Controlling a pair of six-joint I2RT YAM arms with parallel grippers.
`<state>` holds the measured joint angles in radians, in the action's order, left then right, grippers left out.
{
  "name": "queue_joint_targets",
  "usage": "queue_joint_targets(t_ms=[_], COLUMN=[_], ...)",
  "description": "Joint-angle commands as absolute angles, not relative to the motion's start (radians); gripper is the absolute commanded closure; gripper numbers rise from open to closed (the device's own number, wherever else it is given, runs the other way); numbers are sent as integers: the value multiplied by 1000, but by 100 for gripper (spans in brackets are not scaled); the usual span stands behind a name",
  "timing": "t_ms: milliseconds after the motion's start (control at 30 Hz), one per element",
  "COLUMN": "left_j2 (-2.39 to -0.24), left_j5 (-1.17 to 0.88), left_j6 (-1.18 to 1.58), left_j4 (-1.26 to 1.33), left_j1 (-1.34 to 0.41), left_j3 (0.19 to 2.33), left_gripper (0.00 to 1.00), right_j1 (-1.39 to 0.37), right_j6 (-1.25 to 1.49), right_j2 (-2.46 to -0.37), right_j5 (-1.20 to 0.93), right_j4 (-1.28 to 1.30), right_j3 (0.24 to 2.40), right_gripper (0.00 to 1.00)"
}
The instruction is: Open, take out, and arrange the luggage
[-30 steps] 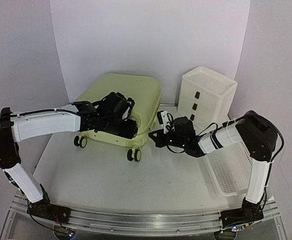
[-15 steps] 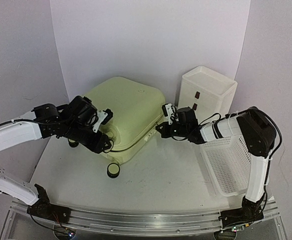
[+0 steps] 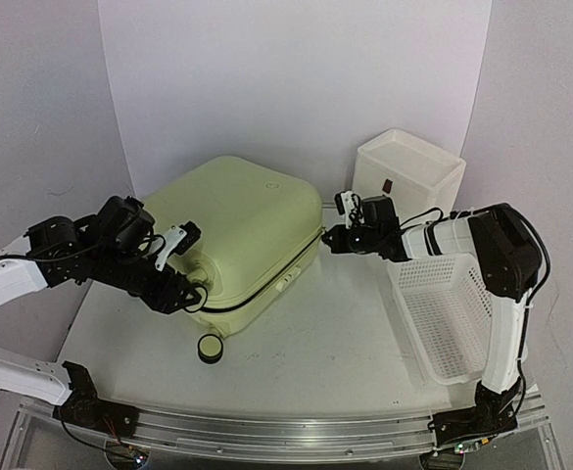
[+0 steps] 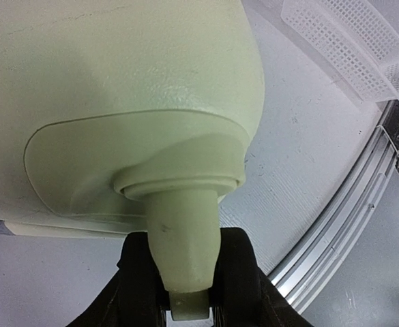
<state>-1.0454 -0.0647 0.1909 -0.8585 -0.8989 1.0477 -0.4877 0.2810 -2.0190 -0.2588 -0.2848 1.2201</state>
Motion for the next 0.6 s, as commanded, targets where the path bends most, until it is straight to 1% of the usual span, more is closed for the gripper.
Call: queue_joint_targets(t_ms=[0,67,133,233,300,433,500,567], left_j2=[-970,-983,-996,-1012,-1025,-1036,-1040,-1047], left_j5=[-416,-405,-354,-259,-242,-280,-315,-356], left_j6=[73,65,75,95,103,72,51,33], left_j4=[-917,-916,-918,-919,-918,-916,-916,-912], left_j1=[-927,-926,-927,-927,-927,-927,-926,-927], left_j3=[1048,1040,1040,1045,1044,1028,1019,1016], left_gripper=[100,100,100,96,94,93,93,92], right_j1=[-420,-421,-421,-419,-414,-410,-406,-404], right_j6=[287,283,281,281,289,328,373,409], right_j2=[-2055,-2042,-2010,-1962,-1929,-1871,-1863,-1871], right_j5=[-181,-187,-177,-166,-178,-199,-228,-290], right_j4=[-256,-248,-247,-244,-242,-242,-233,-214], right_j3=[1292,1288,1268,1244,1233,1235,1270,1326], right_gripper=[98,91,79,71,58,26,13,5])
